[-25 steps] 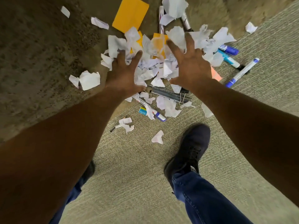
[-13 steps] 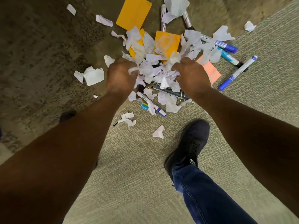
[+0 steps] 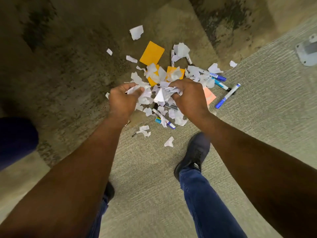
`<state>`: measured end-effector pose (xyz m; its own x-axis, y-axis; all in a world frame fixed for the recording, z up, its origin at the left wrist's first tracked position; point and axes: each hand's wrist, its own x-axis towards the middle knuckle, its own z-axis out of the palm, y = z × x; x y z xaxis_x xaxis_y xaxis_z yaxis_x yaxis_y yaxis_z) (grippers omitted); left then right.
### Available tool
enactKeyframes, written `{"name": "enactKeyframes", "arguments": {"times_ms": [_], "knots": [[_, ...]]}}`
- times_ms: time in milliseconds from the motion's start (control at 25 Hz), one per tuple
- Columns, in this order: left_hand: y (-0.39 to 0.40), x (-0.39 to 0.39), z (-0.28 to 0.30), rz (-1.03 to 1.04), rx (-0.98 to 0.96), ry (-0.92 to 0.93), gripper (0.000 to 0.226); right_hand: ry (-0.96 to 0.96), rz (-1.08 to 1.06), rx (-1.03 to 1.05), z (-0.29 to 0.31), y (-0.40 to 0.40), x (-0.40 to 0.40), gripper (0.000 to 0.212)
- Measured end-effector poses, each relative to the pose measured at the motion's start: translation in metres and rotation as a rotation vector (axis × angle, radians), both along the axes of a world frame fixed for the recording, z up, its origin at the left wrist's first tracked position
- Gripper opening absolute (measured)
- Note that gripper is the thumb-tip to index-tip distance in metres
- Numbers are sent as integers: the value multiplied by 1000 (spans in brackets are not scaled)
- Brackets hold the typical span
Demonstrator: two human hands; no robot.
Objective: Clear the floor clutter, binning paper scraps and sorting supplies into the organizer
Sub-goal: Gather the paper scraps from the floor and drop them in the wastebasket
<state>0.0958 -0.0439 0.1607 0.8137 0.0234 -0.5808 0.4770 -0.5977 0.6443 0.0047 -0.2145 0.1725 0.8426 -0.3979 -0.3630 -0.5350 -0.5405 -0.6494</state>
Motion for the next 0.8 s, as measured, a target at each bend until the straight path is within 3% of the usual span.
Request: {"name": "enactKeyframes", "arguments": {"times_ms": [280, 480, 800], "knots": [[99, 28, 42, 0, -132, -67, 18, -71, -60, -53, 16, 116, 27, 25], [225, 47, 84, 94, -112, -58, 26, -90, 147, 57, 34, 236, 71, 28], [404, 57, 141, 405, -16, -227, 23, -279, 320, 196, 92, 410, 152, 20]]}}
